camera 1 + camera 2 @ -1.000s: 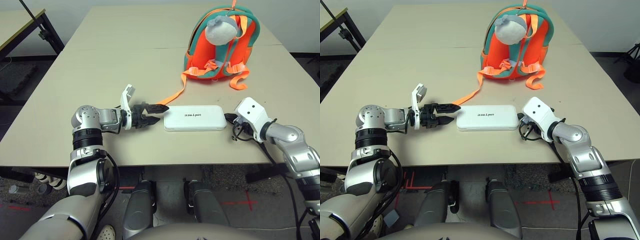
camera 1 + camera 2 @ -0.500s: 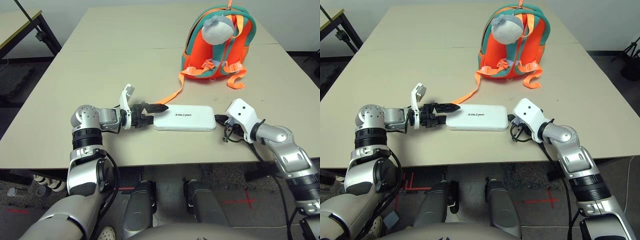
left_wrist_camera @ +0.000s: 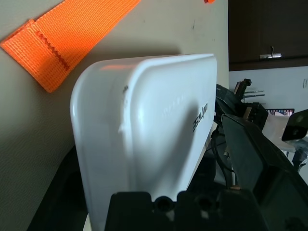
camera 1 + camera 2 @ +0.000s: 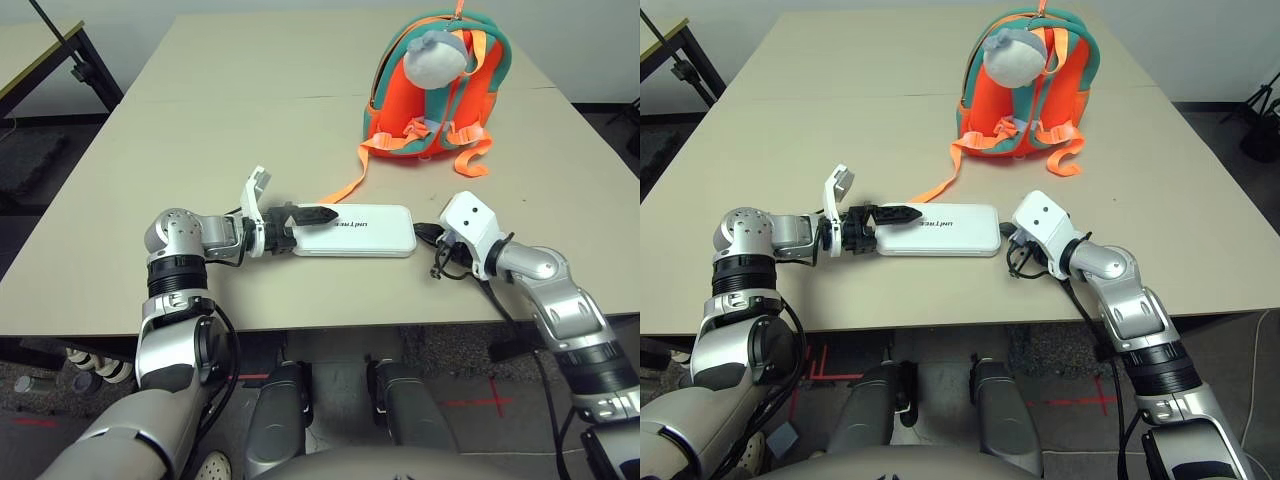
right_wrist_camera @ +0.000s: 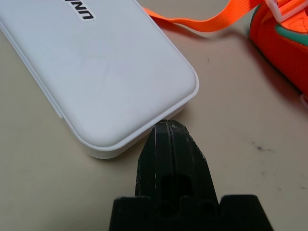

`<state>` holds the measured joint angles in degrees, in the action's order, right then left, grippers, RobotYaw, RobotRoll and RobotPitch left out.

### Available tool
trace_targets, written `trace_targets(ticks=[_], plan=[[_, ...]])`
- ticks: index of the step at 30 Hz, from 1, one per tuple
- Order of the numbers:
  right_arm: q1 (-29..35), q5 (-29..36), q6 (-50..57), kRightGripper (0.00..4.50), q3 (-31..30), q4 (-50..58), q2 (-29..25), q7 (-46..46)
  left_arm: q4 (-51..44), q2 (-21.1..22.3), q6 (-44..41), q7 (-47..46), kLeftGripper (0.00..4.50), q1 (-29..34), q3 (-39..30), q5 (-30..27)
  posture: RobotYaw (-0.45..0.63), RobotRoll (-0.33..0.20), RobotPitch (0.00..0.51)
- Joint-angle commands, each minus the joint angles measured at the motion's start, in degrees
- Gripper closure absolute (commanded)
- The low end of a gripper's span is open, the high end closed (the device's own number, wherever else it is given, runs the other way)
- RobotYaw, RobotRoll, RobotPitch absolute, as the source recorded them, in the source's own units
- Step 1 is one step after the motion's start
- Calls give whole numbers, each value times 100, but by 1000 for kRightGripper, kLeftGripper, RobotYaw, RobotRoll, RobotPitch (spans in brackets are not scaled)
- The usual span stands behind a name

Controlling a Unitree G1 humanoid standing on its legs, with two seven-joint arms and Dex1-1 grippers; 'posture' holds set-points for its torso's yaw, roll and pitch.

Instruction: Put the pencil case into the backpack and zip it.

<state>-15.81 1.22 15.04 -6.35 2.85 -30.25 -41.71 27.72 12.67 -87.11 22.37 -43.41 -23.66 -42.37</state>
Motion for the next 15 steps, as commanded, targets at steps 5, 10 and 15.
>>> trace_targets(ticks=[5,10,15], plan=[[-62,-22,-151,4500,-139,61,43,-23,11,-94,90,4,926,188,190,153,-104,0,147],[-82,-52,-206,4500,-144,1,64,-17,-83,-86,77,50,1261,188,197,120,-101,0,147],[-85,-92,-265,4500,-158,-67,77,6,-335,-134,19,20,1261,148,113,53,-98,0,146]])
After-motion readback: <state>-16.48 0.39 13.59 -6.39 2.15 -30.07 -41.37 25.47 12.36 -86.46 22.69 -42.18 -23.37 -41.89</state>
